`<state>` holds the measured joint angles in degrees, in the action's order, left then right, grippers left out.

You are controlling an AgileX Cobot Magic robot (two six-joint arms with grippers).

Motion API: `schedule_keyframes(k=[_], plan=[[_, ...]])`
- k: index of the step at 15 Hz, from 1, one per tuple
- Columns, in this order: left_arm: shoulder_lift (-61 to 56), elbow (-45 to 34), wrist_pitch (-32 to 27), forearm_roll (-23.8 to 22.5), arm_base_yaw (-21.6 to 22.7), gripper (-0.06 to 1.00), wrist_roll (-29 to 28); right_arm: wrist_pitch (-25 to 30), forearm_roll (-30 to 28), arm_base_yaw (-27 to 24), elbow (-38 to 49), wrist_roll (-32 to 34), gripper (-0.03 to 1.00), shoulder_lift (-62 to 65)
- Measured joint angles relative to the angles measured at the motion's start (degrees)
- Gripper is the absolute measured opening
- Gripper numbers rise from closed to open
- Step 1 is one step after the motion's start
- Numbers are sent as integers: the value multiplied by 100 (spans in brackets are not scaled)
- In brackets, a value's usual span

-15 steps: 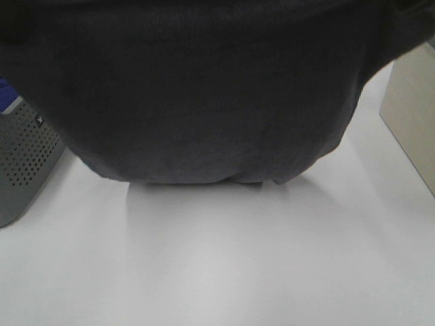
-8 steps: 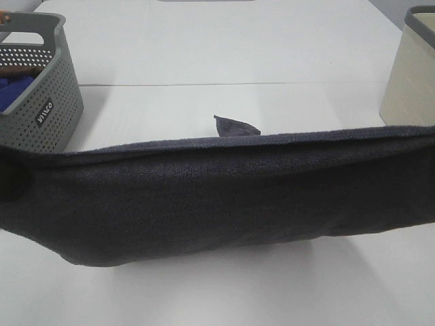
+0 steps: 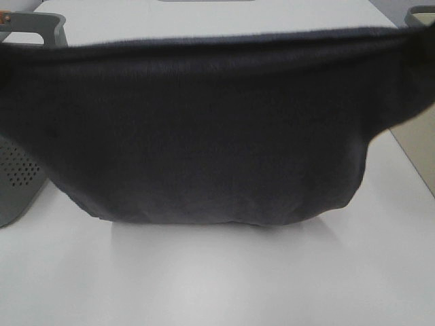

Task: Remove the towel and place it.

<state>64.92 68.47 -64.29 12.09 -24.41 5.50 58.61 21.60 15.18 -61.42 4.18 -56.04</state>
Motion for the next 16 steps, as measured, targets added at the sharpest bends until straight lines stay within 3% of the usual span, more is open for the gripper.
schedule_keyframes(k=[4, 9, 10, 14, 16], plan=[[1444, 1868, 241, -1329, 0, 0, -6, -516, -653, 6, -1885, -521, 1, -1730], [3403, 4498, 1134, -1925, 498, 0, -23, -1478, -1673, 17, -4589, -602, 1, -3999], [4131, 5523, 1748, -2309, 573, 0, -23, -1816, -1977, 11, -5741, -647, 1, -4733], [5168, 6675, 3002, -2871, 665, 0, -46, -2240, -2298, -40, -7391, -796, 1, -5816], [5609, 6996, 3890, -3243, 688, 0, -80, -2773, -2309, -143, -8016, -808, 1, -6325]])
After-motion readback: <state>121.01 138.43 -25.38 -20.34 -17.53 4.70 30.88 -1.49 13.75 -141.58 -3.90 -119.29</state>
